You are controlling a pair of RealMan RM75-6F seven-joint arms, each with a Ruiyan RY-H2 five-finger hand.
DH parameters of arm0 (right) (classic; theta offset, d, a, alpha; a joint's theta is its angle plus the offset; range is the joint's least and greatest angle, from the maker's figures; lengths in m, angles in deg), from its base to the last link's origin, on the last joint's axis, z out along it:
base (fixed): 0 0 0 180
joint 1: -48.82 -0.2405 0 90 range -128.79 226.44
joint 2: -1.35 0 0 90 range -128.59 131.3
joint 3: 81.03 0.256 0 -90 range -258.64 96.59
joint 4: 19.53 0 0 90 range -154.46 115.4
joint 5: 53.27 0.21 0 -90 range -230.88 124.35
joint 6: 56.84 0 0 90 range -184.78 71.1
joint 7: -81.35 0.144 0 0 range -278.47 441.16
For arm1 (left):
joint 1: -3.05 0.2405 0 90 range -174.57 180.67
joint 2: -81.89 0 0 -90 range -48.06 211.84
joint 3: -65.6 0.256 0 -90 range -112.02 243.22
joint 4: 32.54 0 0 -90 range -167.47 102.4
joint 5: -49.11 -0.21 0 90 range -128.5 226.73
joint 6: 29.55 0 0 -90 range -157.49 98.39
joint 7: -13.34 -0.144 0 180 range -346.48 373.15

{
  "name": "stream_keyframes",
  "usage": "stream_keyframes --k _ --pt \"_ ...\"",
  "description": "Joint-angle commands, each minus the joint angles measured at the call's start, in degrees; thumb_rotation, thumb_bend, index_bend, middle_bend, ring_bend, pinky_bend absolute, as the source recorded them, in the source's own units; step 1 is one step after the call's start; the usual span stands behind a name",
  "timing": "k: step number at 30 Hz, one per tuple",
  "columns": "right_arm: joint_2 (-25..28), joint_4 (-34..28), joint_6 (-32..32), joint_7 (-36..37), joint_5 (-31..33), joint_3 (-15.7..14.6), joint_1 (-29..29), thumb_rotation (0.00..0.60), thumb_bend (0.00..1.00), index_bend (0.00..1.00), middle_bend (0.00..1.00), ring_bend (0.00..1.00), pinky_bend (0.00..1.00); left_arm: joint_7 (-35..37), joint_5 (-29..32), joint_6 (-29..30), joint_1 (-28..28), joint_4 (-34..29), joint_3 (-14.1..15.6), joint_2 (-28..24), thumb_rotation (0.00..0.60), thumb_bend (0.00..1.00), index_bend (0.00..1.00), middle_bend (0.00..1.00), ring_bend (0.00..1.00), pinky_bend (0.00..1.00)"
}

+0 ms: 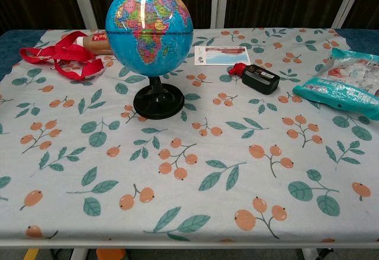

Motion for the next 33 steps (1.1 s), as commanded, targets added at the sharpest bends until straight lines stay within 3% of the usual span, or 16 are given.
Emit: stream_keyframes --k 1,7,13,19,26,33 --pt "-0.31 0.39 -0.42 0.00 0.33 -0.08 -0.05 0.600 0.14 0.00 0.00 0.00 0.00 0.02 0.01 -0.31 0.00 -0.19 -0.16 -0.02 0.600 0.16 0.00 0.00 0.00 0.00" --pt "-0.30 0.27 -0.55 -0.06 0.53 0.06 -0.16 0.600 0.14 0.00 0.00 0.00 0.00 0.76 -0.72 -1.38 -0.92 -1.41 -0.80 -0.21 0.600 0.16 0.00 0.00 0.00 0.00" --pt "-0.38 0.12 -0.90 -0.49 0.57 0.01 -0.35 0.600 0.14 0.00 0.00 0.00 0.00 -0.94 -6.28 -3.73 -5.70 -6.50 -2.73 -1.11 0.600 0.16 0.00 0.00 0.00 0.00" --pt "-0.49 0.78 -1.06 -0.06 0.95 -0.05 -0.23 0.600 0.14 0.00 0.00 0.00 0.00 -5.74 -10.64 -11.73 -13.47 -12.40 -5.07 1.61 0.600 0.16 0.00 0.00 0.00 0.00" --pt "-0.63 1.30 -1.23 0.66 0.80 -0.25 -0.23 0.600 0.14 0.00 0.00 0.00 0.00 -12.02 -10.61 -20.37 -20.34 -14.83 -7.22 6.71 0.600 0.20 0.00 0.00 0.00 0.00" --pt "-0.61 2.04 -1.24 1.65 1.00 -0.20 -0.16 0.600 0.14 0.00 0.00 0.00 0.00 -13.28 -7.68 -23.68 -23.30 -14.67 -8.36 9.58 0.600 0.20 0.00 0.00 0.00 0.00"
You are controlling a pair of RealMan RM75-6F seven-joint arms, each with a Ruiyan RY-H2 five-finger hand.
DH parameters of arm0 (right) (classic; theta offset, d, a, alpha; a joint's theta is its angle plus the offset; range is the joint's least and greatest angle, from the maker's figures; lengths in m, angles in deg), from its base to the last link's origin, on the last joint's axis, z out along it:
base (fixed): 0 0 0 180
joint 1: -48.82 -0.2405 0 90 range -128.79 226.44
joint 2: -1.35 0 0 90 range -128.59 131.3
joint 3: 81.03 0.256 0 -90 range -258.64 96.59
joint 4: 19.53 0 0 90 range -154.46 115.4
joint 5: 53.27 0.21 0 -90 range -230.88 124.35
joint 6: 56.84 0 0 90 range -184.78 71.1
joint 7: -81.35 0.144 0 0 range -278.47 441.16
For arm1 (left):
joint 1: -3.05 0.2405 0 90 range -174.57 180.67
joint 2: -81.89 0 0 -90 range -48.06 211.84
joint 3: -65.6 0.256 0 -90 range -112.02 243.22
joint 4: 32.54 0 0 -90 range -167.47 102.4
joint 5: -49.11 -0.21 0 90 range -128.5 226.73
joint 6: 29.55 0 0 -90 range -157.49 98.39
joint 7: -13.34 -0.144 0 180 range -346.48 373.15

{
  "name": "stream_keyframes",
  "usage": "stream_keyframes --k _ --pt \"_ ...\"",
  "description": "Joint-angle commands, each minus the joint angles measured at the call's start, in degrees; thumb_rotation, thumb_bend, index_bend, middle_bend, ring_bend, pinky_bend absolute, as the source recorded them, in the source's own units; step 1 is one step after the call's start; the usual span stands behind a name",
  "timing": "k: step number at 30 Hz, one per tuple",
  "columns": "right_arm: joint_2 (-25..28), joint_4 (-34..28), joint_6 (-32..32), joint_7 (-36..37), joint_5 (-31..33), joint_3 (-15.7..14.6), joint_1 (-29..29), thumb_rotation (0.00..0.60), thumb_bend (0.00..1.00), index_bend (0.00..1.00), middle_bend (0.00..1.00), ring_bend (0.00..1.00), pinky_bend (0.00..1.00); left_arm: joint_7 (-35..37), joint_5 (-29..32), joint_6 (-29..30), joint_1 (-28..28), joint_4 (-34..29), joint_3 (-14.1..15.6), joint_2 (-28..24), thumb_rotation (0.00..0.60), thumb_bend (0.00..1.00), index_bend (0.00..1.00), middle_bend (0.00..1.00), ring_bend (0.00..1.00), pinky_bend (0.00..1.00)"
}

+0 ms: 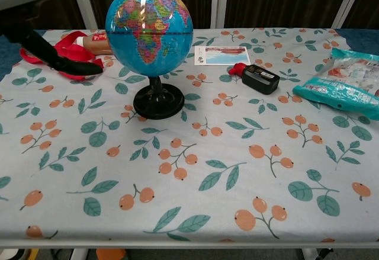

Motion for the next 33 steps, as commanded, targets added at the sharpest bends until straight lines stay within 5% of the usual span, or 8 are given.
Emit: stream_keyframes --k 1,33 --pt "-0.01 0.18 -0.04 0.22 0.04 0.01 0.00 0.600 0.14 0.00 0.00 0.00 0.00 0.05 1.23 -1.40 -1.20 0.27 -0.18 1.16 0.600 0.20 0.00 0.00 0.00 0.00" --pt "-0.26 0.85 -0.32 0.42 0.18 -0.10 0.02 0.600 0.14 0.00 0.00 0.00 0.00 0.87 6.00 1.43 0.58 3.18 3.97 0.44 0.600 0.20 0.00 0.00 0.00 0.00"
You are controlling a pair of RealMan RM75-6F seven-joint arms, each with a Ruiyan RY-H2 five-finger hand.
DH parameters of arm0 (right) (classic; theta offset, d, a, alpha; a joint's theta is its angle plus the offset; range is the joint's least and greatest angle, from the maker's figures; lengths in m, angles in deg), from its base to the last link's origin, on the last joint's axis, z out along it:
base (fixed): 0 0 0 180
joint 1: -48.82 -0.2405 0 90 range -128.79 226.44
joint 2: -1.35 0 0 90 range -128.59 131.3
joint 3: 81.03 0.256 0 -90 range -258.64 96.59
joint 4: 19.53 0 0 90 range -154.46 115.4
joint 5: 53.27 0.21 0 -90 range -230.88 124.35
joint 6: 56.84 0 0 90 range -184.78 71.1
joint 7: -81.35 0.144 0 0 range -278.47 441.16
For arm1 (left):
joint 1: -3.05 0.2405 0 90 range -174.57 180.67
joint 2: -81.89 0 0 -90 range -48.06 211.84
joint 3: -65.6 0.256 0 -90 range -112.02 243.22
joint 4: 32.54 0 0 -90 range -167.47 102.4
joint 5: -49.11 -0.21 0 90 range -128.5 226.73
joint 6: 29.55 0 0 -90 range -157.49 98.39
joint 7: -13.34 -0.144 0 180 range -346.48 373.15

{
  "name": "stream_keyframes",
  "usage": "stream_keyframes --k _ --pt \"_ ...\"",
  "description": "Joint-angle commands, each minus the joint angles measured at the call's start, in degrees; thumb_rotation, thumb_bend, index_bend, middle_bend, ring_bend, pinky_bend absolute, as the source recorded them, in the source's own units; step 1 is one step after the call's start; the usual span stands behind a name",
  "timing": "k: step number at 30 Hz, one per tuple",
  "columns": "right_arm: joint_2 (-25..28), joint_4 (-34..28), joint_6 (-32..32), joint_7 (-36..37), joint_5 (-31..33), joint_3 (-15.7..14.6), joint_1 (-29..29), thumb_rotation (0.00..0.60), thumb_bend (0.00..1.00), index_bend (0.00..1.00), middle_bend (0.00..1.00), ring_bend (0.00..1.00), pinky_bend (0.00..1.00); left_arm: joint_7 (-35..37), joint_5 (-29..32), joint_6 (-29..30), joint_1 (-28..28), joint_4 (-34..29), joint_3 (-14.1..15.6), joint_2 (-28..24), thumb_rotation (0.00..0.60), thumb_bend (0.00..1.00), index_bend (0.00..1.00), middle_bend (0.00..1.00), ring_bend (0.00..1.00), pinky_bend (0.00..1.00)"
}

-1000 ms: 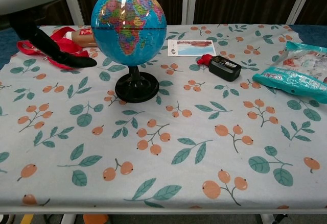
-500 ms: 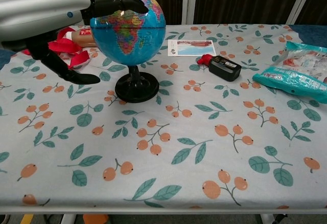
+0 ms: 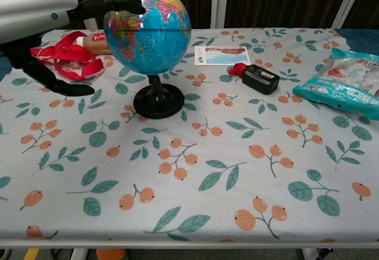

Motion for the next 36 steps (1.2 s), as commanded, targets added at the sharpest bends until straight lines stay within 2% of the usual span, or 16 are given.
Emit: stream_keyframes --k 1,9,17,23,29,36 --pt "0.01 -0.06 0.01 -0.05 0.01 0.02 -0.01 0.600 0.14 0.00 0.00 0.00 0.00 0.06 1.02 0.55 0.80 0.24 0.36 -0.75 0.600 0.20 0.00 0.00 0.00 0.00" --pt "-0.01 -0.13 -0.26 -0.33 0.26 0.03 -0.08 0.600 0.14 0.00 0.00 0.00 0.00 0.75 3.16 3.47 4.54 0.32 2.35 -4.00 0.600 0.20 0.00 0.00 0.00 0.00" --pt "0.07 -0.46 -0.29 -0.73 0.31 0.06 -0.13 0.600 0.14 0.00 0.00 0.00 0.00 3.24 6.02 6.34 7.40 1.31 2.08 -6.65 0.600 0.20 0.00 0.00 0.00 0.00" --pt "-0.04 -0.62 -0.39 -0.96 0.34 0.11 -0.24 0.600 0.14 0.00 0.00 0.00 0.00 5.92 1.04 8.41 6.25 0.00 0.76 -6.53 0.600 0.20 0.00 0.00 0.00 0.00" --pt "0.16 -0.68 -0.62 -0.54 0.43 0.03 -0.27 0.600 0.14 0.00 0.00 0.00 0.00 6.08 -1.89 4.43 1.94 -2.04 -0.65 -4.23 0.600 0.21 0.00 0.01 0.00 0.00" --pt "0.35 -0.50 -0.63 0.31 0.47 0.15 -0.33 0.600 0.14 0.00 0.00 0.00 0.00 3.80 0.04 -1.76 -2.75 -1.71 -2.50 -0.30 0.600 0.21 0.00 0.01 0.00 0.00"
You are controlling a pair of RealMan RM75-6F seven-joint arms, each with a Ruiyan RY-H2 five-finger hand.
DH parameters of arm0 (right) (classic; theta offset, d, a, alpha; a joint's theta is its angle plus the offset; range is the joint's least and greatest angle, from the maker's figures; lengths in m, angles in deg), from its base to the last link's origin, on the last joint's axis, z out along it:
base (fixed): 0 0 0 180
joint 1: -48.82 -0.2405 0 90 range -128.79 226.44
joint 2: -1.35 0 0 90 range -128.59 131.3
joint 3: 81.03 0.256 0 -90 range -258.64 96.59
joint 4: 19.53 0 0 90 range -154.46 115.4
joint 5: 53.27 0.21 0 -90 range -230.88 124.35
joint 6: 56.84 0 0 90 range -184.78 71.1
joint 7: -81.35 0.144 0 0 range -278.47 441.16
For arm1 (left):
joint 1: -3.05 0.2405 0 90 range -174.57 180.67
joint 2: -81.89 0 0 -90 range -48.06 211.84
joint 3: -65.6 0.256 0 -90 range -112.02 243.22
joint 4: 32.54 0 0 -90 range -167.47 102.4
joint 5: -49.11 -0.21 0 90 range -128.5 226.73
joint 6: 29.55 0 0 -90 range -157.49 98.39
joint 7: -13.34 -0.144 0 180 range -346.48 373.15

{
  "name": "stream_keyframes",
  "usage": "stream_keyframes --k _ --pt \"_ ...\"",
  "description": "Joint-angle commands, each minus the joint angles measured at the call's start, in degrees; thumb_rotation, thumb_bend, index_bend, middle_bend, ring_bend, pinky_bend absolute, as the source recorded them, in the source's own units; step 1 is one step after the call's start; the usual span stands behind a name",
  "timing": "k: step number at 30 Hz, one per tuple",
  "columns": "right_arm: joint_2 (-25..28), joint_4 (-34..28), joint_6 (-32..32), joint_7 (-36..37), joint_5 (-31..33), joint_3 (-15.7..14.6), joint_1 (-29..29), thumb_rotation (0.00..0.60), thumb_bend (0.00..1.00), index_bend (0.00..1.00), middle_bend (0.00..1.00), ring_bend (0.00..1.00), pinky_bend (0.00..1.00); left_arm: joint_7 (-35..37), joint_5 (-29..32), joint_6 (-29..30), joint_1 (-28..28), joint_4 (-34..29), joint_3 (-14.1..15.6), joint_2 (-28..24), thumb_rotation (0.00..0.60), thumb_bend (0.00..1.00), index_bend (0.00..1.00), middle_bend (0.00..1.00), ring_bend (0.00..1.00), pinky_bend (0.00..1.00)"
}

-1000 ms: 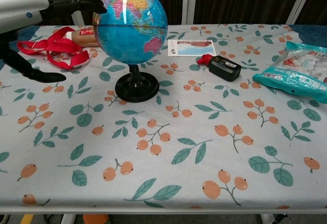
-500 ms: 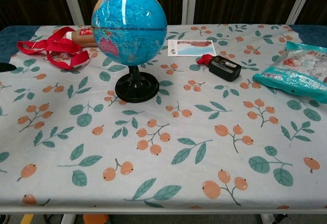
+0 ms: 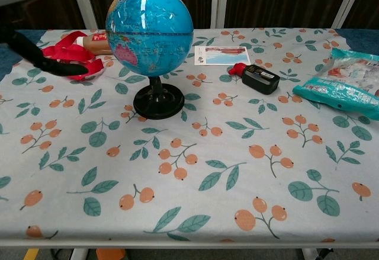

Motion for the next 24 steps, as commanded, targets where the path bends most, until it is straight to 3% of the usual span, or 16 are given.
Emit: stream_keyframes --k 1,10,24 --pt "0.03 0.19 0.02 0.27 0.08 0.00 0.05 0.600 0.14 0.00 0.00 0.00 0.00 -1.27 0.73 -2.02 -1.99 0.25 -0.91 2.08 0.600 0.21 0.00 0.01 0.00 0.00" --pt "0.15 0.91 -0.17 1.22 0.03 -0.23 0.16 0.600 0.14 0.00 0.00 0.00 0.00 -3.00 2.74 -3.76 -2.87 1.20 -0.28 3.63 0.600 0.21 0.00 0.01 0.00 0.00" --pt "0.05 0.67 -0.40 0.58 0.10 -0.27 0.04 0.600 0.14 0.00 0.00 0.00 0.00 -3.54 4.02 -0.76 -0.52 1.78 1.34 2.06 0.600 0.21 0.00 0.01 0.00 0.00"
